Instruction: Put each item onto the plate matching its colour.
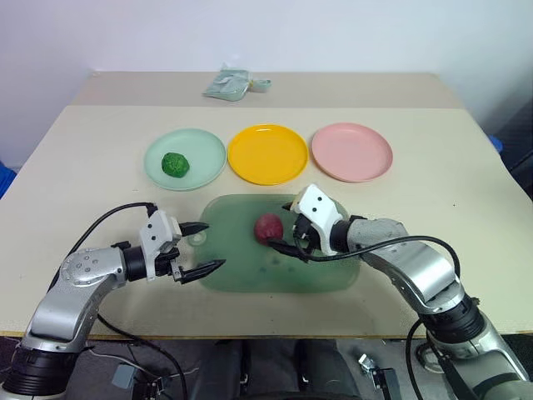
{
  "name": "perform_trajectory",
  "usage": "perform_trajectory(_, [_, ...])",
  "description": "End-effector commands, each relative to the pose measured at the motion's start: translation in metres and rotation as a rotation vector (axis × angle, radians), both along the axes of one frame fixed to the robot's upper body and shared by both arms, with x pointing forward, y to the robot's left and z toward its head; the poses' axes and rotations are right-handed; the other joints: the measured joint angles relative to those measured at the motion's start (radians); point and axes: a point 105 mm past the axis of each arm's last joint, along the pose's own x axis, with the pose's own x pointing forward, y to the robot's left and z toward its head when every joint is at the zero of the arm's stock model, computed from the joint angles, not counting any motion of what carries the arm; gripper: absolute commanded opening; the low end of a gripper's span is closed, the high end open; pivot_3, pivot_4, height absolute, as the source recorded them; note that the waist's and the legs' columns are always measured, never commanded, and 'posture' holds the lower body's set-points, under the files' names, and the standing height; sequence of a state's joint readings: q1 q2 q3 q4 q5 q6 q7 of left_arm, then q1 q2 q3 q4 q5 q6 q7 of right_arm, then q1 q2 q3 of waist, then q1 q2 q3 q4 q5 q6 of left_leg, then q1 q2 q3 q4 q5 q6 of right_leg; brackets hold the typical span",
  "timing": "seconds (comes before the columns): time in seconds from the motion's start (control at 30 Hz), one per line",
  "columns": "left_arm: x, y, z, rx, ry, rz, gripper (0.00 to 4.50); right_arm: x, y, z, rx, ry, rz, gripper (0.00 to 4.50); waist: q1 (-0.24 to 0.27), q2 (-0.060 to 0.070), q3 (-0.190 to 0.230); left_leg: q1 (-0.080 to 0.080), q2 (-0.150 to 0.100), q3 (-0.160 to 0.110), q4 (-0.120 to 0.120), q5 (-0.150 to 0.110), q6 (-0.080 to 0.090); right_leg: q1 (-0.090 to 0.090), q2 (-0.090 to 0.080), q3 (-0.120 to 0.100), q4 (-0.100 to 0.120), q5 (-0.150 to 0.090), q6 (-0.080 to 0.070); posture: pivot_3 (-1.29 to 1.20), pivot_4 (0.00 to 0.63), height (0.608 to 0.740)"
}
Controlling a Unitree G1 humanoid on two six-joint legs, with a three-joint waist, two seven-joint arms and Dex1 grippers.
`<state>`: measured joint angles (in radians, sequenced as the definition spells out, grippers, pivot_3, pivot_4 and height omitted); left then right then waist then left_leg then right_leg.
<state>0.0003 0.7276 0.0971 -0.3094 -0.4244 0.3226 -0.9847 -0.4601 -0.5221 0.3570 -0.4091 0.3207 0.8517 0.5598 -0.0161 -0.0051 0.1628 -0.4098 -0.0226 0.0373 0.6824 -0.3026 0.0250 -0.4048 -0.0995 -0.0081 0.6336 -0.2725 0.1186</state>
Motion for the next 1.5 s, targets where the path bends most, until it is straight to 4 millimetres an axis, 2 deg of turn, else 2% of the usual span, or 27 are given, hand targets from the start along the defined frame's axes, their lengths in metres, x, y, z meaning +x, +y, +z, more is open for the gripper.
perform_trajectory(0.03, [-0.002,0.002,0.011,0.004,-0.049,0.013,4.5,0.002,0.006,0.005,0.003,-0.008,0.015,3.95,0.002,0.0,0.0,0.0,0.0,0.0,0.0,0.0,0.0,0.0,0.0,0.0,0.0,0.0,0.0,0.0,0.15,0.74])
perform_trajectory(0.17, [-0.001,0.003,0.011,0.006,-0.047,0.02,4.5,0.002,0.01,0.016,0.035,-0.036,0.036,2.37,0.001,0.0,0.0,0.0,0.0,0.0,0.0,0.0,0.0,0.0,0.0,0.0,0.0,0.0,0.0,0.0,0.15,0.74])
perform_trajectory(0.2, [-0.001,0.003,0.011,0.007,-0.047,0.022,4.5,0.0,0.011,0.023,0.05,-0.057,0.052,2.21,0.002,0.0,0.0,0.0,0.0,0.0,0.0,0.0,0.0,0.0,0.0,0.0,0.0,0.0,0.0,0.0,0.15,0.74])
perform_trajectory(0.3, [0.0,0.002,0.011,0.007,-0.048,0.027,4.5,0.002,0.009,0.049,0.122,-0.1,0.059,2.21,0.001,0.0,0.0,0.0,0.0,0.0,0.0,0.0,0.0,0.0,0.0,0.0,0.0,0.0,0.0,0.0,0.15,0.74])
perform_trajectory(0.4, [0.0,0.002,0.01,0.006,-0.049,0.03,4.5,0.015,0.001,0.075,0.213,-0.127,0.001,2.21,0.0,0.0,0.0,0.0,0.0,0.0,0.0,0.0,0.0,0.0,0.0,0.0,0.0,0.0,0.0,0.0,0.15,0.74])
perform_trajectory(0.43, [-0.001,0.0,0.01,0.004,-0.049,0.03,4.5,0.027,-0.007,0.088,0.245,-0.152,-0.066,2.21,0.0,0.0,0.0,0.0,0.0,0.0,0.0,0.0,0.0,0.0,0.0,0.0,0.0,0.0,0.0,0.0,0.15,0.74])
perform_trajectory(0.47, [-0.001,-0.003,0.011,-0.001,-0.053,0.028,4.5,0.051,-0.024,0.101,0.27,-0.192,-0.203,2.21,-0.001,0.0,0.0,0.0,0.0,0.0,0.0,0.0,0.0,0.0,0.0,0.0,0.0,0.0,0.0,0.0,0.15,0.74])
perform_trajectory(0.5, [-0.001,-0.006,0.012,-0.006,-0.056,0.027,4.5,0.073,-0.044,0.107,0.278,-0.212,-0.345,2.21,-0.002,0.0,0.0,0.0,0.0,0.0,0.0,0.0,0.0,0.0,0.0,0.0,0.0,0.0,0.0,0.0,0.15,0.74])
perform_trajectory(0.53, [-0.001,-0.007,0.013,-0.009,-0.058,0.026,4.5,0.086,-0.057,0.109,0.276,-0.219,-0.436,2.21,-0.003,0.0,0.0,0.0,0.0,0.0,0.0,0.0,0.0,-0.001,0.0,0.0,0.0,0.0,0.0,0.0,0.15,0.74])
perform_trajectory(0.67, [0.001,-0.014,0.018,-0.036,-0.067,0.034,4.5,0.13,-0.116,0.088,0.119,-0.27,-0.726,2.21,0.003,0.0,0.0,0.0,-0.001,-0.001,-0.001,0.0,0.0,-0.003,0.0,-0.001,0.0,0.0,-0.001,0.0,0.15,0.74])
perform_trajectory(0.77, [-0.001,-0.017,0.022,-0.049,-0.068,0.033,4.5,0.145,-0.131,0.076,0.089,-0.28,-0.789,2.21,-0.005,0.001,0.0,-0.001,-0.001,0.002,-0.002,0.0,0.0,-0.002,0.0,-0.001,0.0,0.0,0.0,0.0,0.15,0.74])
perform_trajectory(0.87, [-0.005,-0.019,0.025,-0.061,-0.071,0.033,4.5,0.152,-0.135,0.064,0.087,-0.251,-0.791,2.21,-0.018,0.002,0.001,-0.001,0.0,0.006,-0.003,0.0,0.0,-0.003,0.002,0.0,0.0,0.0,0.0,0.0,0.15,0.74])
perform_trajectory(0.9, [-0.006,-0.02,0.026,-0.067,-0.072,0.035,4.5,0.153,-0.134,0.062,0.1,-0.238,-0.787,3.2,-0.023,0.002,0.001,-0.001,0.001,0.006,-0.003,0.001,0.0,-0.003,0.002,0.0,0.001,0.0,0.0,0.0,0.15,0.74])
perform_trajectory(0.93, [-0.007,-0.02,0.027,-0.072,-0.072,0.035,4.5,0.154,-0.135,0.062,0.101,-0.245,-0.782,3.55,-0.027,0.002,0.001,-0.001,0.001,0.006,-0.003,0.001,-0.001,-0.003,0.003,0.0,0.001,0.0,0.0,0.0,0.15,0.74])
perform_trajectory(1.0, [-0.01,-0.021,0.027,-0.08,-0.067,0.036,4.5,0.152,-0.134,0.069,0.093,-0.302,-0.752,4.49,-0.03,0.002,0.001,-0.001,0.002,0.007,-0.003,0.001,-0.001,-0.003,0.003,0.0,0.001,0.0,0.0,0.0,0.15,0.74])
perform_trajectory(1.1, [-0.014,-0.02,0.024,-0.083,-0.061,0.04,4.5,0.14,-0.129,0.083,0.125,-0.382,-0.641,4.49,-0.026,0.002,0.001,-0.001,0.002,0.007,-0.003,0.001,-0.001,-0.003,0.003,0.0,0.001,0.0,0.0,0.0,0.15,0.74])
perform_trajectory(1.17, [-0.014,-0.018,0.022,-0.089,-0.062,0.049,4.5,0.123,-0.126,0.092,0.151,-0.435,-0.519,4.49,-0.018,0.002,0.001,-0.001,0.002,0.006,-0.002,0.001,0.0,-0.003,0.003,0.001,0.001,0.0,0.0,0.0,0.15,0.74])
perform_trajectory(1.2, [-0.013,-0.015,0.022,-0.099,-0.068,0.059,4.5,0.106,-0.123,0.093,0.185,-0.417,-0.421,4.49,-0.01,0.002,0.001,-0.001,0.002,0.006,-0.002,0.0,0.0,-0.002,0.002,0.001,0.0,0.001,0.0,0.0,0.15,0.74])
perform_trajectory(1.27, [-0.01,-0.011,0.02,-0.12,-0.077,0.075,4.5,0.073,-0.115,0.088,0.199,-0.362,-0.238,4.49,0.006,0.002,0.001,-0.001,0.002,0.006,-0.001,-0.001,0.002,-0.001,0.002,0.001,-0.001,0.001,0.0,0.0,0.15,0.74])
perform_trajectory(1.37, [-0.008,-0.004,0.015,-0.13,-0.078,0.078,4.5,0.024,-0.102,0.063,0.129,-0.229,-0.007,4.49,0.007,0.002,0.001,0.0,0.002,0.005,0.0,-0.001,0.003,0.001,0.001,0.0,-0.002,0.001,0.0,0.0,0.15,0.74])
perform_trajectory(1.43, [-0.006,0.0,0.009,-0.129,-0.078,0.078,4.5,0.007,-0.095,0.05,0.111,-0.166,0.046,4.49,0.002,0.002,0.001,0.0,0.002,0.005,0.0,-0.003,0.006,0.001,0.001,0.001,-0.002,0.001,0.0,0.0,0.15,0.74])
perform_trajectory(1.5, [-0.002,0.004,0.007,-0.136,-0.092,0.085,4.5,0.005,-0.092,0.037,0.08,-0.131,0.03,4.49,-0.006,0.003,0.001,0.002,0.002,0.005,-0.001,-0.004,0.007,0.001,0.001,0.001,-0.001,0.001,0.0,0.0,0.15,0.74])
